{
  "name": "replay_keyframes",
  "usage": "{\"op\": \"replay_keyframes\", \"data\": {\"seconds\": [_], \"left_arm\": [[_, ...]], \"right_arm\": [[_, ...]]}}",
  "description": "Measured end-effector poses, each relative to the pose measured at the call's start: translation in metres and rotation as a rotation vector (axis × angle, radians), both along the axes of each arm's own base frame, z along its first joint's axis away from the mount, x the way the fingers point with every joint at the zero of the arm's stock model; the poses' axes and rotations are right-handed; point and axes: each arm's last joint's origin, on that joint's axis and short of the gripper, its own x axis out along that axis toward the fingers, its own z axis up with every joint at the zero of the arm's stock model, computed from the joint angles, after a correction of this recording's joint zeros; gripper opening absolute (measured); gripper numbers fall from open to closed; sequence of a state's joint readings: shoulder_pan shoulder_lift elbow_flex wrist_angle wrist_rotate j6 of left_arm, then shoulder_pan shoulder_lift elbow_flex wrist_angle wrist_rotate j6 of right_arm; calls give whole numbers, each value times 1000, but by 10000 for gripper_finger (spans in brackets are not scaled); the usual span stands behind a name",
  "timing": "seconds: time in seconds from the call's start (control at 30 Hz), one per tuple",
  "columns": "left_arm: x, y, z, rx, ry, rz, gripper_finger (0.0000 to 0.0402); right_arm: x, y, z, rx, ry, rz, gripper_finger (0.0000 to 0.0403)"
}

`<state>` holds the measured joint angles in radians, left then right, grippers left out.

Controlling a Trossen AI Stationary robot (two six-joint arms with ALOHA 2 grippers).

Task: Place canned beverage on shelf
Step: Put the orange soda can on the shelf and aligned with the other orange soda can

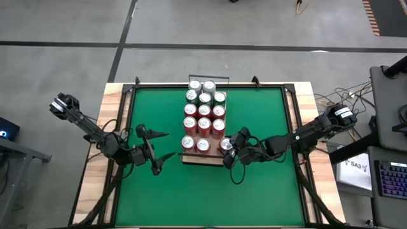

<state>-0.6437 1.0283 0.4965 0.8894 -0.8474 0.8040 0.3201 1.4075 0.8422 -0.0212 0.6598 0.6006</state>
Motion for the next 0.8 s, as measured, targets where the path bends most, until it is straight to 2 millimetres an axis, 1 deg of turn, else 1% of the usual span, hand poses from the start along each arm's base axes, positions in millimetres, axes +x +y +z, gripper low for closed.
{"op": "replay_keyframes", "data": {"seconds": [0.1, 0.2, 0.4, 0.47, 0.53, 0.57, 0.63, 0.7, 0.73, 0.8], "left_arm": [[0, 0, 0, 0, 0, 0, 329], [0, 0, 0, -2, -1, -1, 329], [0, 0, 0, -52, -16, -26, 329], [1, -1, 3, -85, -31, -62, 329], [5, -3, 13, -161, -68, -86, 329], [9, -4, 17, -203, -78, -98, 329], [20, -9, 15, -247, -55, -171, 329], [37, -17, 10, -282, -38, -261, 329], [47, -21, 9, -299, -36, -278, 329], [67, -28, 13, -325, -58, -264, 329]], "right_arm": [[-2, -1, 3, -13, 2, 1, 299], [-10, -4, 14, -21, -13, -5, 294], [-36, -13, 51, -38, -42, -9, 293], [-48, -16, 70, -37, -78, 17, 293], [-59, -18, 92, -33, -137, 85, 293], [-66, -18, 102, -40, -168, 130, 293], [-79, -14, 117, -66, -213, 238, 293], [-91, -9, 127, -86, -260, 325, 293], [-96, -5, 131, -95, -281, 357, 293], [-104, 1, 136, -119, -301, 410, 293]]}}
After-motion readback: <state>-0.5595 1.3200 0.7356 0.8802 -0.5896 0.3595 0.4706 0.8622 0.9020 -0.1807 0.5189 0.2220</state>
